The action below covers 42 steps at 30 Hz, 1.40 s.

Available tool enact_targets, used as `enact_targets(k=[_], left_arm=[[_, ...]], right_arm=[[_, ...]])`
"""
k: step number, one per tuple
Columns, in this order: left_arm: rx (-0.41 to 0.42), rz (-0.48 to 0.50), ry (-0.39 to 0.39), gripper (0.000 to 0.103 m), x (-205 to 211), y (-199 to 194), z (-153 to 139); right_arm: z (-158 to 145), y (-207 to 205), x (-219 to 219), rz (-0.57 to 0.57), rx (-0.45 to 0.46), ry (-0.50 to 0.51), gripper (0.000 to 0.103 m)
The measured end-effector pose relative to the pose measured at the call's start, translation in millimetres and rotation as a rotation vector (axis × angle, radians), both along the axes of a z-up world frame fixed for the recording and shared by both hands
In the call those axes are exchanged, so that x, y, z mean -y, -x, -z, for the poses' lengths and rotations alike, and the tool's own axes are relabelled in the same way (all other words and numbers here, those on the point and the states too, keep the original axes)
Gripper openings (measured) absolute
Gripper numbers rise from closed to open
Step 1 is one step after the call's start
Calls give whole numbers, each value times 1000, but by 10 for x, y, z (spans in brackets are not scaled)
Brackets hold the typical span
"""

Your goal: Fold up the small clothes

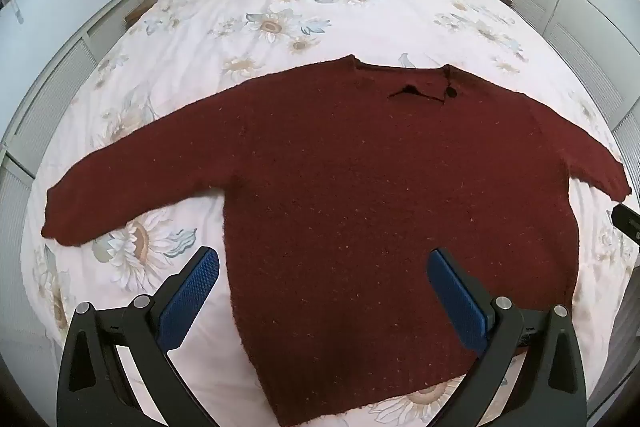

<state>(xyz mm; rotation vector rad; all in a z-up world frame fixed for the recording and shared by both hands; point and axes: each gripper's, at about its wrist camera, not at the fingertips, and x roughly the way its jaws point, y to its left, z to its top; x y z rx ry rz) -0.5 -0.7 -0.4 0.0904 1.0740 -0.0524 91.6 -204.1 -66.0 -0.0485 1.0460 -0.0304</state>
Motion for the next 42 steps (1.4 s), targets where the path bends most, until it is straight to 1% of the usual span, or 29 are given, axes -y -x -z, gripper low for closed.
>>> enact_targets(k=[3, 4, 8, 9, 10, 13, 20, 23, 42], left_arm=[[-2, 2, -18, 102, 37, 24, 10], [-17, 4, 13, 102, -28, -9, 43], [-12, 5, 13, 102, -58, 4, 56], [-13, -3, 24, 102, -116, 8, 25], [-23, -8, 6, 102, -54, -20, 44], [-25, -4, -2, 102, -57, -18, 59], [-40, -10, -2, 102, -59, -11, 62], [-38, -16, -13, 102, -66, -6, 56], [-50, -16, -18, 102, -97, -30, 113]], right_arm=[[-2, -3, -1, 2, -2, 0, 103], [-4, -2, -1, 2, -1, -2, 103], [34, 11, 53, 3, -4, -4, 103], [55, 11, 64, 2, -5, -3, 103], [55, 20, 83, 2, -8, -2, 103], [66, 25, 98, 3, -10, 3, 103], [74, 7, 33, 0, -18, 14, 103], [78, 12, 34, 0, -18, 13, 103], [112, 21, 21, -6, -35, 30, 103]])
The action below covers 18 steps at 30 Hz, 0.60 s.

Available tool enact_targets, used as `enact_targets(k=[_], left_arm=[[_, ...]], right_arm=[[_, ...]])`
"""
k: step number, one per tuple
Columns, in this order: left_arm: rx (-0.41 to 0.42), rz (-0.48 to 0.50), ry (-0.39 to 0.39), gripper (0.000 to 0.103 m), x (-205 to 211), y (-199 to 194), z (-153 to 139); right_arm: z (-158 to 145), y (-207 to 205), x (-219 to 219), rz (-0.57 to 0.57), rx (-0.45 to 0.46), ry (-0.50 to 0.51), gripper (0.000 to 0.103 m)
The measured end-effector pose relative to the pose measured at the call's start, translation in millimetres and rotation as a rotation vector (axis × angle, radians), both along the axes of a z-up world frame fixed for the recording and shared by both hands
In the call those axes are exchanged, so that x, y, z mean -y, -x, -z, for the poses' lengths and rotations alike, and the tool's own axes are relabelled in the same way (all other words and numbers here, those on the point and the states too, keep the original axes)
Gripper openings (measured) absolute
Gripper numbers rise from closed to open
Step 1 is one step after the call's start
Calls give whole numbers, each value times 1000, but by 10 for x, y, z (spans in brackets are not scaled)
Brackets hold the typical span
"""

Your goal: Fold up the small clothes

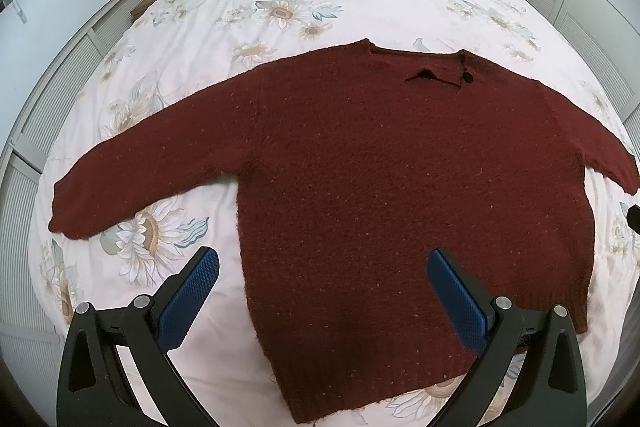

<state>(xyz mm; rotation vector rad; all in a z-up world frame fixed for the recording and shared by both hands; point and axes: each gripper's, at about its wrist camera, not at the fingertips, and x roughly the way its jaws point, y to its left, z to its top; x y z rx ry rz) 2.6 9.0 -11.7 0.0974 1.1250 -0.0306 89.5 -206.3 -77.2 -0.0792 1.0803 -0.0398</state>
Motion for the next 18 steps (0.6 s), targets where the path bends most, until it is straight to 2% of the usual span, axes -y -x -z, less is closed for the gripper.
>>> enact_targets(k=[18], left_arm=[[-8, 11, -1, 102, 14, 1, 24]], right_arm=[[24, 2, 1, -8, -12, 15, 103]])
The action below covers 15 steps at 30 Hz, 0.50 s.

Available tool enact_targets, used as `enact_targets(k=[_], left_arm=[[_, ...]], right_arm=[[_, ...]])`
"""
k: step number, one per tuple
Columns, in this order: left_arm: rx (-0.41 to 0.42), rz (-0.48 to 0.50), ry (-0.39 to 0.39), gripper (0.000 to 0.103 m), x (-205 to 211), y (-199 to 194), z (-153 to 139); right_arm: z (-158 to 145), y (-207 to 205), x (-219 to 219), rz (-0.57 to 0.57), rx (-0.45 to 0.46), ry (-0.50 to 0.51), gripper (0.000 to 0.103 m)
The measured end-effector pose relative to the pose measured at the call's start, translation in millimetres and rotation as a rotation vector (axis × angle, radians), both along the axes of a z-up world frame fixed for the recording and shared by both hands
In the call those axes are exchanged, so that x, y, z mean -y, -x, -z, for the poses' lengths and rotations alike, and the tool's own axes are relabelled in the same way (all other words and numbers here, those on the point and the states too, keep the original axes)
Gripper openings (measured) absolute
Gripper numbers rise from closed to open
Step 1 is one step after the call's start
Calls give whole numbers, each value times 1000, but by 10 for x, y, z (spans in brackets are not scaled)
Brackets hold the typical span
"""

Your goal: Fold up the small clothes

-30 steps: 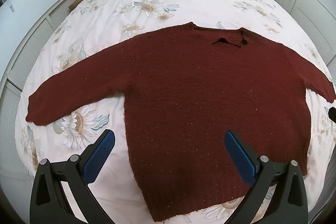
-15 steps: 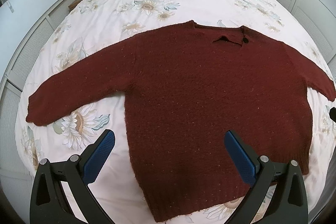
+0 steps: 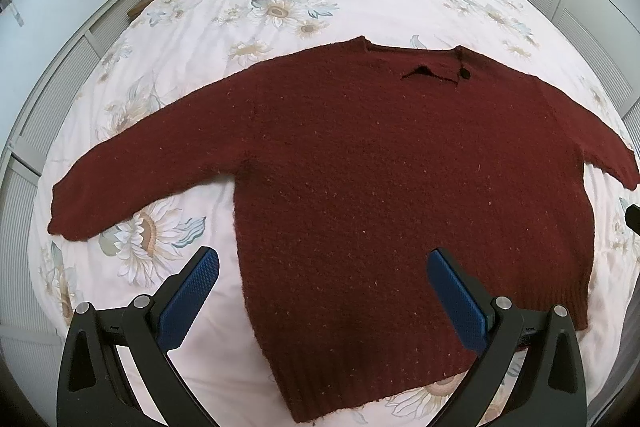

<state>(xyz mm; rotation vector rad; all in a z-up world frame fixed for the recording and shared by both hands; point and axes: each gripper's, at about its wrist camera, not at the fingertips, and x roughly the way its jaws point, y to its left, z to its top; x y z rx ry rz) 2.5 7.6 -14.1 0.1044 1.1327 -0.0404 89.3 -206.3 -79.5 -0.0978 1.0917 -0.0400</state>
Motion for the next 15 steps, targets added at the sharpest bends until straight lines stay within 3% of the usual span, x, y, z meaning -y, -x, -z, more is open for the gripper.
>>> enact_targets(k=[15], left_arm=[[2, 10, -3, 102, -2, 13, 4]], right_arm=[[-5, -11, -32, -11, -5, 15, 103]])
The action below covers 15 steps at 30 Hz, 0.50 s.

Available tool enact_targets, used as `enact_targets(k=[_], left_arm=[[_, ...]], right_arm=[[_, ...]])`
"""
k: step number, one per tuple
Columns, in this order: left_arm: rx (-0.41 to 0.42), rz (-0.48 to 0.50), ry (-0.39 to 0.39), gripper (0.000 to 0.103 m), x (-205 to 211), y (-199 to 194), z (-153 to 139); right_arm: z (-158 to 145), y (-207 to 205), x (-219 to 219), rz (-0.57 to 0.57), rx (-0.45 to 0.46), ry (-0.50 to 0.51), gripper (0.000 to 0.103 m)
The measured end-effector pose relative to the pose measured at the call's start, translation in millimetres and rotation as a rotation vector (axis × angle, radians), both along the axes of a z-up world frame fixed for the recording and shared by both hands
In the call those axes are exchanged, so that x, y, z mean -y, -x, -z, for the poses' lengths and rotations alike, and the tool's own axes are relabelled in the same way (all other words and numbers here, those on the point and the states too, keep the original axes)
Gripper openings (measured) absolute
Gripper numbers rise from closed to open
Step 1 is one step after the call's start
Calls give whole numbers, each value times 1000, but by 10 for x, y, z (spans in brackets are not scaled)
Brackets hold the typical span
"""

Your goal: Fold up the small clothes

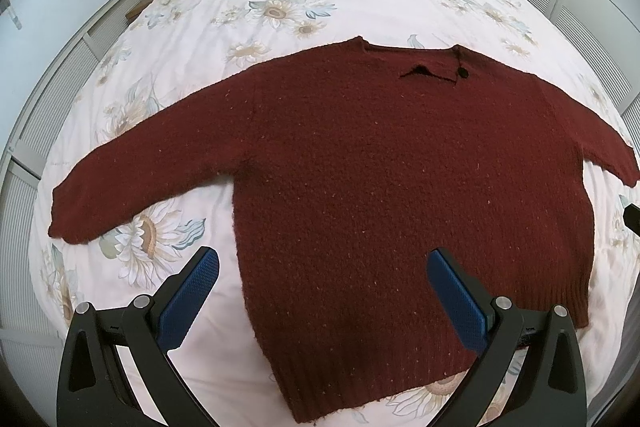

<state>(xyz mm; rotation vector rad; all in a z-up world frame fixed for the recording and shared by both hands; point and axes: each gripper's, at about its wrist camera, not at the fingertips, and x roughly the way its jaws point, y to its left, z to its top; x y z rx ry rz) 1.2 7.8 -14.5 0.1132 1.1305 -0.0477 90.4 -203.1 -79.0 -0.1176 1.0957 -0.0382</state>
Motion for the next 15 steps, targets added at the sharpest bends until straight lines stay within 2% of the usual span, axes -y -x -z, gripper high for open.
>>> enact_targets(k=[15], left_arm=[[-8, 5, -5, 102, 1, -1, 25]], right_arm=[[-2, -5, 7, 2, -1, 1, 103]])
